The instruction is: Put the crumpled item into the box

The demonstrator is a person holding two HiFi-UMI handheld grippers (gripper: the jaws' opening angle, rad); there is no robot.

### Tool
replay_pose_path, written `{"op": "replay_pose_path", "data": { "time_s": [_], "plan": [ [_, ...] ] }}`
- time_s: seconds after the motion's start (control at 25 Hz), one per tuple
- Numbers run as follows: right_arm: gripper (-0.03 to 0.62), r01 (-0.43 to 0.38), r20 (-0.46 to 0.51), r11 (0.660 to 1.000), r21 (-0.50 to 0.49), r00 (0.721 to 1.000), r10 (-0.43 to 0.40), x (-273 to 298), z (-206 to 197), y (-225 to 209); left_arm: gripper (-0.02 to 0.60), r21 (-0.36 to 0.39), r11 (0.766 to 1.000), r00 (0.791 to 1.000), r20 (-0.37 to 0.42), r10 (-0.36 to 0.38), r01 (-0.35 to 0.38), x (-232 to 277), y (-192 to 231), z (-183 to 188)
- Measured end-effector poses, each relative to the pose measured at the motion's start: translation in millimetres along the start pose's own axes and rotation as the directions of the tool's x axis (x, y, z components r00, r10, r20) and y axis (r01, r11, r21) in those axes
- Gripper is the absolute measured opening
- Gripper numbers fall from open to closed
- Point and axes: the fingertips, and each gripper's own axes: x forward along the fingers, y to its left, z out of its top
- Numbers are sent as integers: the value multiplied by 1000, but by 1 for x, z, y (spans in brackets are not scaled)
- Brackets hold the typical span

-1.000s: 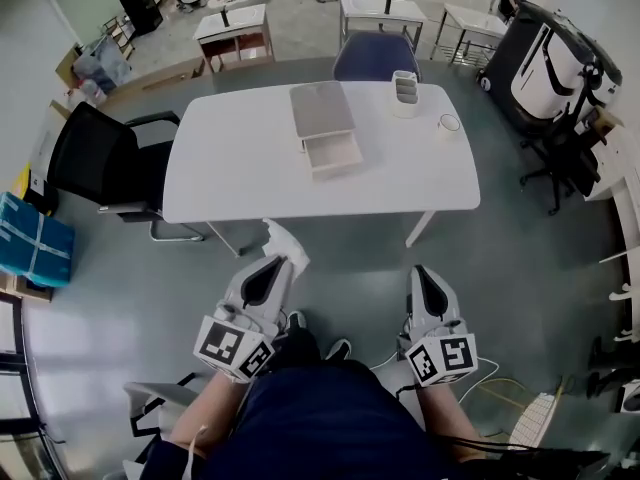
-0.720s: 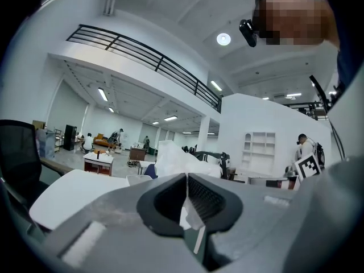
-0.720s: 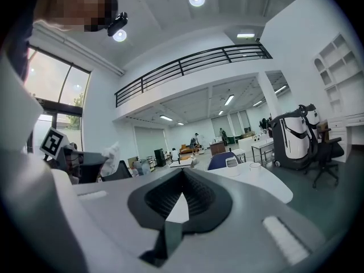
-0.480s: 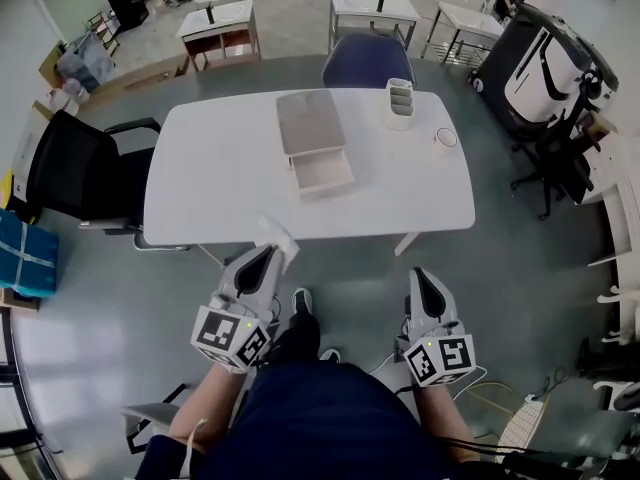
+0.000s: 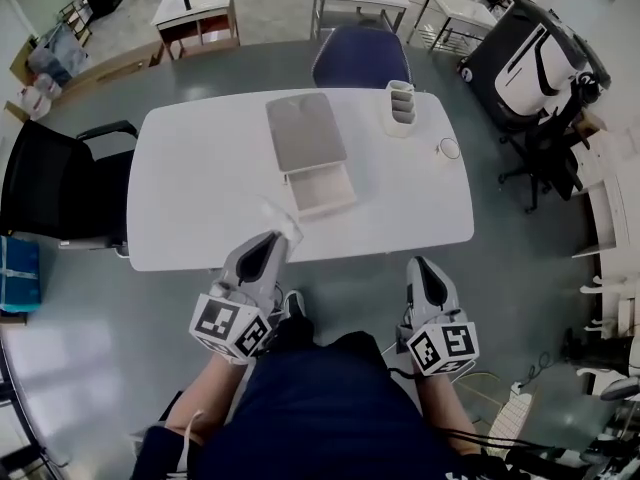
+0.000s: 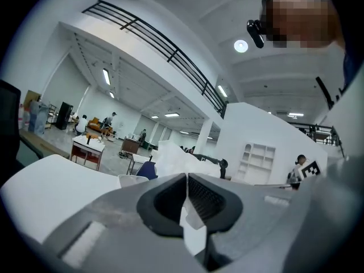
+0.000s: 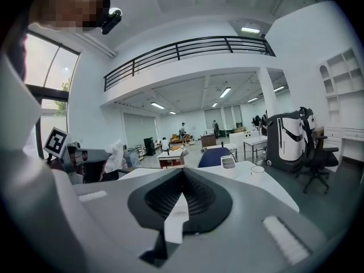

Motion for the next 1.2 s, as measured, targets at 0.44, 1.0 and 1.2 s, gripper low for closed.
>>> {"op": "replay_pose_path", "data": {
  "time_s": [0.44, 1.0, 1.2],
  "plan": [
    [2, -56, -72, 998, -30, 996, 54, 76, -3, 3, 12, 1, 998, 997, -36, 61, -61, 38, 52, -3],
    [3, -282, -119, 959, -9, 953, 279, 167, 20, -57, 14, 242, 961, 923, -320, 211, -136, 140, 60, -55],
    [3, -341, -146, 940, 13, 929, 339, 193, 19, -73, 14, 330, 938, 843, -471, 260, -106, 170, 76, -106]
  ]
}}
